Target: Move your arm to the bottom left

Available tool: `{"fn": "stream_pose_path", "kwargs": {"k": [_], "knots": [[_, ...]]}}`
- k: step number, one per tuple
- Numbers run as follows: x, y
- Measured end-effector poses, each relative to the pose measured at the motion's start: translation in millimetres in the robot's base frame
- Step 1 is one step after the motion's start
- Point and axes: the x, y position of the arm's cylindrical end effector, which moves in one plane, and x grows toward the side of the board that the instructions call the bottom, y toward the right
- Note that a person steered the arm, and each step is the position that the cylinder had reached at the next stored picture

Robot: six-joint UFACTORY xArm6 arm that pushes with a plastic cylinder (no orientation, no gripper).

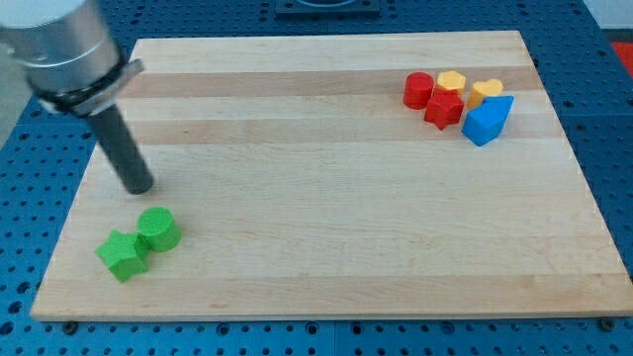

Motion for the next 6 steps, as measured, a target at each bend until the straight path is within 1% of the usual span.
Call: {"fn": "stream_pose_path", "kwargs": {"k": [1, 2, 3, 4, 6], "knots": [[29, -37], [62, -58], [98, -62], [109, -57], [107, -18]]}}
